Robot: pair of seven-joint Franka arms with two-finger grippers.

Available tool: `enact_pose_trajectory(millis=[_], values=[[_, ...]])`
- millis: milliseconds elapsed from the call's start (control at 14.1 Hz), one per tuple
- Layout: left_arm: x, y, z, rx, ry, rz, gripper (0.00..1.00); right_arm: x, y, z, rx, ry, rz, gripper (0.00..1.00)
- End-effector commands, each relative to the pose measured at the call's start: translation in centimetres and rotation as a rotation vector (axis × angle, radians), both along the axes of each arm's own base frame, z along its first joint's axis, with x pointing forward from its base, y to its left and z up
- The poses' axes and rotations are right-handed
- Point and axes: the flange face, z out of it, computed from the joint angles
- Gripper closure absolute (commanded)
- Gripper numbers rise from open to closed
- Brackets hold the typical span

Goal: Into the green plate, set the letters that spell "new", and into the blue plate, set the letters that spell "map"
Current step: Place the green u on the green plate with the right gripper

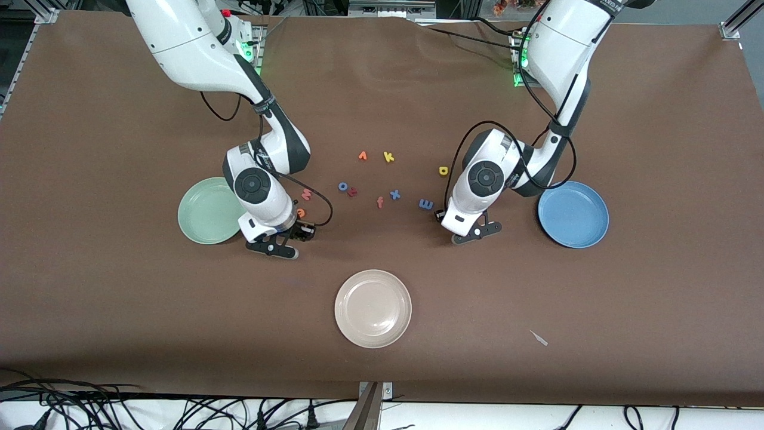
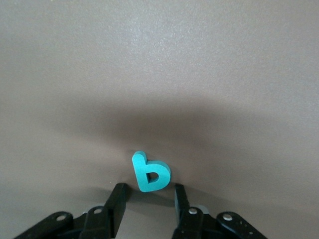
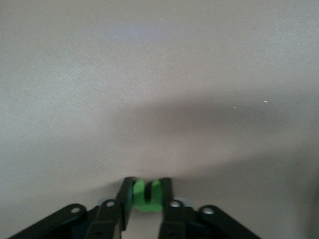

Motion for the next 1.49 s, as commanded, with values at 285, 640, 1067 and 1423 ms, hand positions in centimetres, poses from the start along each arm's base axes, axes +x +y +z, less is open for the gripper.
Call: enact_pose_trajectory(millis=[285, 640, 1067, 1423], values=[[1.3, 1.1, -0.8, 0.037, -0.023, 0.013, 0.53, 1.0, -3.7, 5.1, -0.082, 0.066, 0.101, 0.81], [1.2, 1.0, -1.2, 0.04, -0.018, 0.03, 0.55, 1.4, -12.0, 9.8, -0.151, 0.182, 0.259, 0.8], [1.3, 1.0, -1.3, 0.04, -0.018, 0.031, 0.7, -4.8, -18.8, 9.5, -0.113, 0.138, 0.315, 0.77], [1.3, 1.0, -1.3, 0.04, -0.018, 0.031, 0.74, -5.9, -18.6, 9.3, -0.101, 0.116, 0.28, 0.1]])
